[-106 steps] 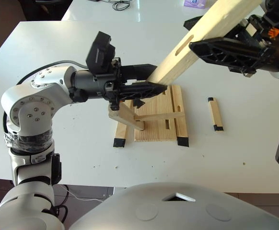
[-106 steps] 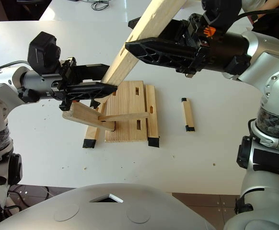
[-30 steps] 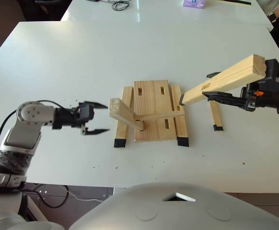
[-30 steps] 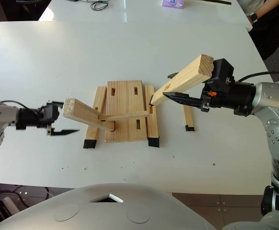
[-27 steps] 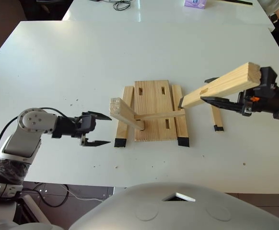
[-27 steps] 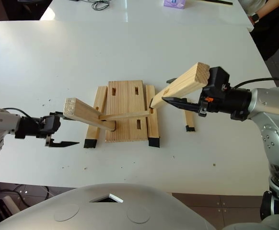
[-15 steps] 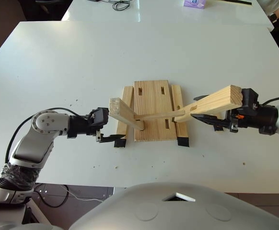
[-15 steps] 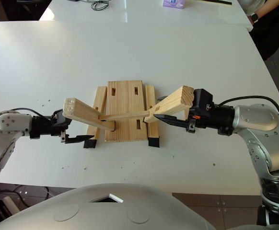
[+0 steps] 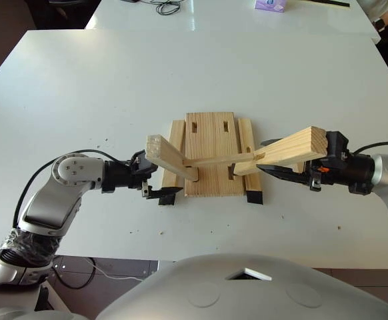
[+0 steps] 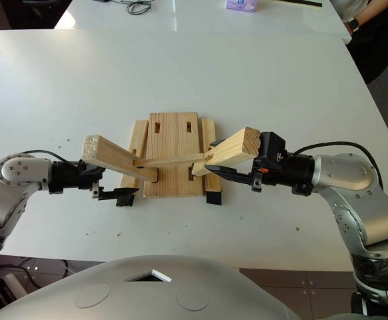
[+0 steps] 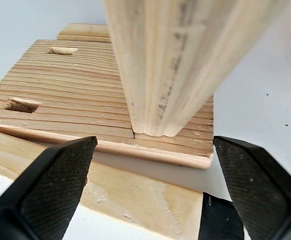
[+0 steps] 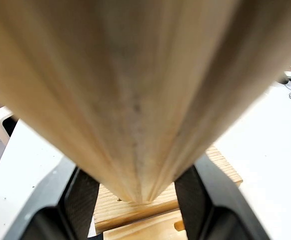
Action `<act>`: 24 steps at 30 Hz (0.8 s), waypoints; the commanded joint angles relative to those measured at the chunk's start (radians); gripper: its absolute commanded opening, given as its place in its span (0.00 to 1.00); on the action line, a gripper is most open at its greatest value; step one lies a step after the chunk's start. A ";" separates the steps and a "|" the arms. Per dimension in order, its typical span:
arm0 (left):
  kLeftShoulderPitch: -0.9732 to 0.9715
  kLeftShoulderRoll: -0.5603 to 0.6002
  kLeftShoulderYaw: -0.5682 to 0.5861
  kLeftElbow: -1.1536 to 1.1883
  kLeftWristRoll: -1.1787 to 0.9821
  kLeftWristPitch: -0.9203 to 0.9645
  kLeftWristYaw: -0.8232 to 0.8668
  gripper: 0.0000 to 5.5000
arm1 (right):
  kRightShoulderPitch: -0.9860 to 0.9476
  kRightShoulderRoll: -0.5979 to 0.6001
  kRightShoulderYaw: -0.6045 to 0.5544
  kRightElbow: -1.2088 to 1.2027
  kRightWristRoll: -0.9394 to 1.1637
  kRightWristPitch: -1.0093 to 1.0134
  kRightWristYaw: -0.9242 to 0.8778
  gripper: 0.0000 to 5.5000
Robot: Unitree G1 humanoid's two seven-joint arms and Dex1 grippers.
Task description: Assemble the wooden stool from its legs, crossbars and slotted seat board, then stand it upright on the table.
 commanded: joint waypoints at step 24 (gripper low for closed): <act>-0.091 -0.002 -0.044 0.084 0.060 -0.064 -0.043 0.78 | -0.073 -0.064 0.100 0.050 -0.091 -0.093 0.085 0.37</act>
